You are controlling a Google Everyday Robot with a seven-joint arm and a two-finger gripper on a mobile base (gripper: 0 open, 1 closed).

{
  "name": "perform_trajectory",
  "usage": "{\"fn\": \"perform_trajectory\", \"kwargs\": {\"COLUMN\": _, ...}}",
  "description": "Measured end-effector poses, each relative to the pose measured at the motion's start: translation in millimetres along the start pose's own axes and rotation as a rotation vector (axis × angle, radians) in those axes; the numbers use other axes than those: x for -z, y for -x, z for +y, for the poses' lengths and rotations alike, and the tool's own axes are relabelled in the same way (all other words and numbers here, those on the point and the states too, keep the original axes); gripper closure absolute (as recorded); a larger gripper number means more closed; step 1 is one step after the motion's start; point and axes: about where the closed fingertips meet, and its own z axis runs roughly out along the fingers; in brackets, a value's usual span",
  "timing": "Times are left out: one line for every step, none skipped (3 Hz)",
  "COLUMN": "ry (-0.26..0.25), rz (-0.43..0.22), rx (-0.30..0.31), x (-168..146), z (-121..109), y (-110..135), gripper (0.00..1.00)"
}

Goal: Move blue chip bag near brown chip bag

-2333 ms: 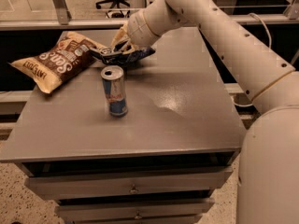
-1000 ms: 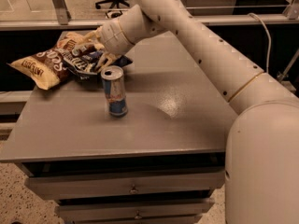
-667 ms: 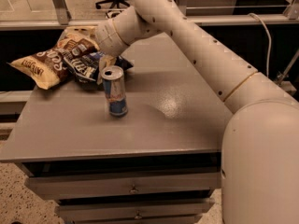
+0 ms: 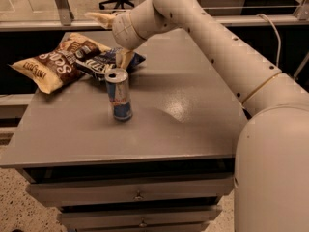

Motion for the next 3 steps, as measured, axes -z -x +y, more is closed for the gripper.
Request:
{"fn": "perform_trajectory", "kwargs": {"ry": -0.072, "rz": 0.109, "rx": -0.08, "x": 46, "z": -8, "y": -44, "gripper": 0.0}}
{"fn": "perform_trajectory", "kwargs": {"ry": -0.149, "rz": 0.236, "rx": -0.177, "x": 107, "z": -9, "y": -87, "gripper": 0.0}}
{"fn": "perform_trajectory", "kwargs": {"ry": -0.225, "rz": 0.342, "rx": -0.245, "x": 154, "z": -11, "y": -113, "gripper": 0.0}}
